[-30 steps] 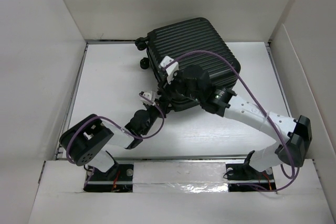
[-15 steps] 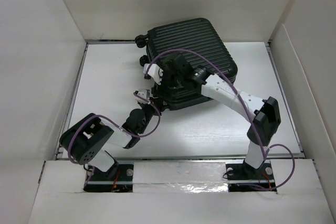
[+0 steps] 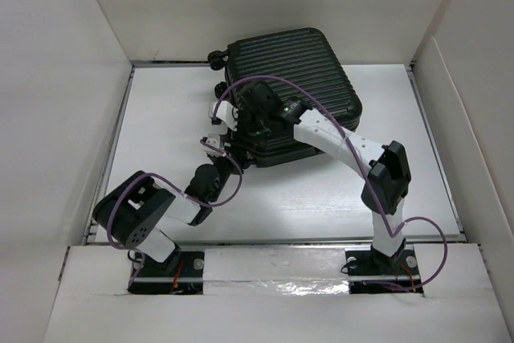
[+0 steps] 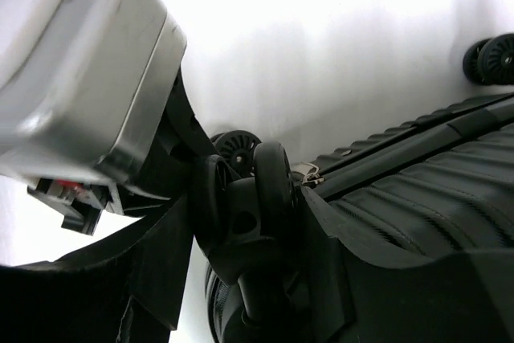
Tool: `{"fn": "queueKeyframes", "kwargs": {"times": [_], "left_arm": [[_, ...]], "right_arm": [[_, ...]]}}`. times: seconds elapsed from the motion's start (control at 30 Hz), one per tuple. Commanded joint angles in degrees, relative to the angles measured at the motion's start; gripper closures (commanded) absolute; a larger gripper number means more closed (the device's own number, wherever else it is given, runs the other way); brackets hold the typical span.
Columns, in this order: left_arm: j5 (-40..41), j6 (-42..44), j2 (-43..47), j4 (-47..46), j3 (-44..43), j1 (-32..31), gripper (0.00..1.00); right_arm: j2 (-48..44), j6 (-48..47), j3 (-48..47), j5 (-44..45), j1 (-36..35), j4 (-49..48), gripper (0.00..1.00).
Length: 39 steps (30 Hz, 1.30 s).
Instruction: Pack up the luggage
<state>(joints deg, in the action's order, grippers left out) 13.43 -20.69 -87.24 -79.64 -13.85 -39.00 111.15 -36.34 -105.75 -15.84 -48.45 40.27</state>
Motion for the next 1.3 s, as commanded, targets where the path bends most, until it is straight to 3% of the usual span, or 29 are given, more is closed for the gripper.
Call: {"fn": "queueKeyframes", "kwargs": {"times": [0.0, 0.1, 0.2, 0.53, 0.93, 1.03, 1.07, 1.1, 1.17, 1.27], "left_arm": [[2.9, 0.2, -1.6, -20.3, 0.4, 3.8, 1.0], [2.7, 0.3, -2.1, -20.6, 0.1, 5.2, 1.0], [2.7, 0.8, -3.1, -20.9, -0.4, 7.5, 1.0], [4.6, 0.8, -5.6, -20.9, -4.5, 12.7, 1.0], [9.9, -9.3, -6.7, -11.6, -9.4, 14.5, 1.0], [11.3, -10.5, -5.5, -10.4, -9.0, 14.5, 0.78], [11.9, -11.1, -4.9, -10.5, -7.7, 14.5, 0.57], [13.3, -11.7, -4.3, -10.2, -7.0, 14.5, 0.49], [14.9, -12.6, -1.8, -8.8, -5.2, 14.5, 0.37], [17.0, -15.2, 4.0, -7.5, -0.4, 15.0, 0.31]], "right_arm": [[1.3, 0.2, 0.6, 0.3, 0.7, 2.8, 0.82], [0.7, -0.5, 1.4, -2.8, 1.2, 4.2, 0.95], [-0.6, -1.0, 3.6, -4.6, 1.2, 5.2, 1.0], [-2.8, -1.0, 9.5, -9.0, 1.2, 4.0, 1.0], [-7.0, -0.1, 13.7, -10.0, 1.2, 2.1, 1.0], [-7.4, 0.5, 14.5, -10.4, 1.2, 1.4, 1.0], [-7.6, 0.7, 14.9, -10.4, 1.2, 0.4, 1.0], [-8.0, 0.9, 15.5, -10.4, 1.2, 0.1, 1.0], [-8.1, 1.4, 15.8, -10.9, 0.7, -0.8, 1.0], [-8.6, 2.3, 16.7, -10.5, -0.3, -2.7, 1.0]]}}
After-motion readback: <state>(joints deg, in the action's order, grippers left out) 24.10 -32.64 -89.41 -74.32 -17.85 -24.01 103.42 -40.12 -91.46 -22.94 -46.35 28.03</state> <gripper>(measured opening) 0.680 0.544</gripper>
